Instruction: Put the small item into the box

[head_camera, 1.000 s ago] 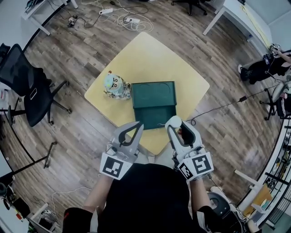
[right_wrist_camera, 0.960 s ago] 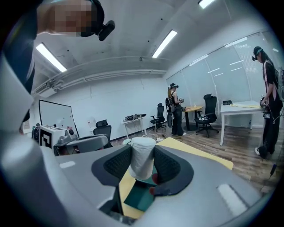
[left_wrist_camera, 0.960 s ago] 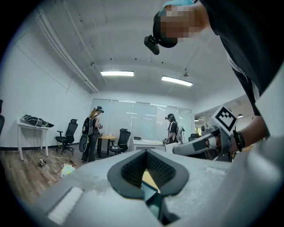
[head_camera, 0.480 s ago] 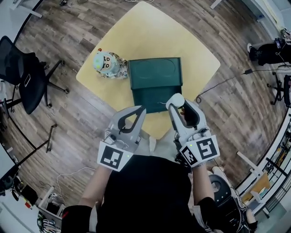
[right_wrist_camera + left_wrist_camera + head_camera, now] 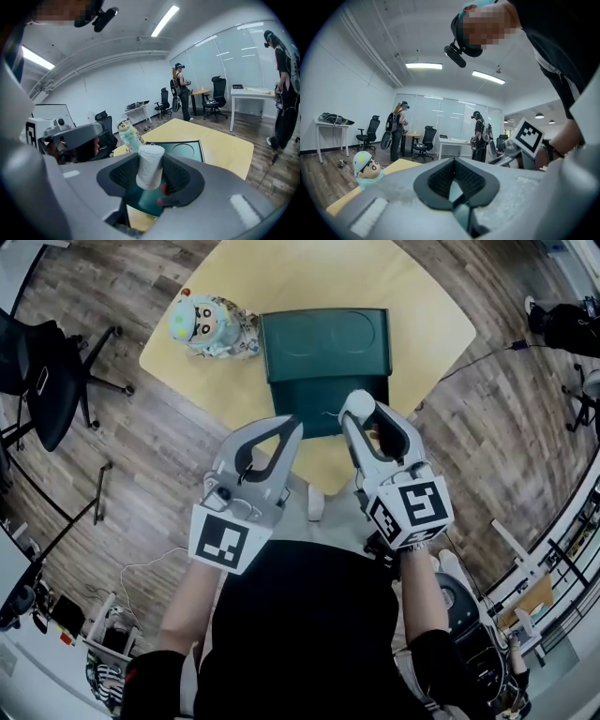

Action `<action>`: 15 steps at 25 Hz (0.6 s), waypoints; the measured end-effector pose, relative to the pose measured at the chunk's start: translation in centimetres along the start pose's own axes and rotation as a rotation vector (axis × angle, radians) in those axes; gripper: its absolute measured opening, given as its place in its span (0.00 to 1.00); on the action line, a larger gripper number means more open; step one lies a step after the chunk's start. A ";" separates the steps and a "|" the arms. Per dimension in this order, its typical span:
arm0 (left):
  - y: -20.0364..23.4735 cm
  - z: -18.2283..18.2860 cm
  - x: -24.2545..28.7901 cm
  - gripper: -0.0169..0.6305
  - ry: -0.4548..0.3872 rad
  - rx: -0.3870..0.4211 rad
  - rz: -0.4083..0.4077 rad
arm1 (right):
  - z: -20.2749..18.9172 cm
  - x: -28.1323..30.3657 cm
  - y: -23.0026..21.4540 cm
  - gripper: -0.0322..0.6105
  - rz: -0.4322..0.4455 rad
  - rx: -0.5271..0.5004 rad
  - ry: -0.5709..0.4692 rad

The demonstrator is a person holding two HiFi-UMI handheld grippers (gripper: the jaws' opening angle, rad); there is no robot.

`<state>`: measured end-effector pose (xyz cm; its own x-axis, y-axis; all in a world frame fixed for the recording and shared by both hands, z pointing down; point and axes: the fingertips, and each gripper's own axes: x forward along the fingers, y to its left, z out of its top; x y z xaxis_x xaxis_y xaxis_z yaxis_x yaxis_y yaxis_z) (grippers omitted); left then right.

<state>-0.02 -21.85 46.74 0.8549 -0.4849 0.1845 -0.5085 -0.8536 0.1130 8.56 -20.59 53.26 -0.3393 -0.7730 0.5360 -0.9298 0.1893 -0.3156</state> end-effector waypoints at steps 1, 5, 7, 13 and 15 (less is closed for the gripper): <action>0.3 -0.2 0.0 0.03 0.003 -0.005 0.002 | -0.5 0.6 -0.1 0.31 -0.003 0.003 0.019; 1.5 -1.4 0.0 0.03 0.016 -0.028 0.013 | -2.6 2.7 -0.5 0.31 -0.010 0.016 0.084; 1.5 -2.0 -0.1 0.03 0.023 -0.041 0.018 | -3.7 3.2 -0.9 0.31 -0.017 0.021 0.111; 1.8 -3.1 0.0 0.03 0.035 -0.047 0.012 | -5.8 4.9 -1.2 0.31 -0.031 0.040 0.165; 1.8 -3.4 0.2 0.03 0.040 -0.051 0.010 | -6.6 5.4 -1.2 0.31 -0.031 0.050 0.192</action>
<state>-1.15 -22.81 50.33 0.8454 -0.4845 0.2248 -0.5225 -0.8375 0.1600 6.92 -20.99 61.74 -0.3361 -0.6475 0.6839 -0.9336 0.1335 -0.3325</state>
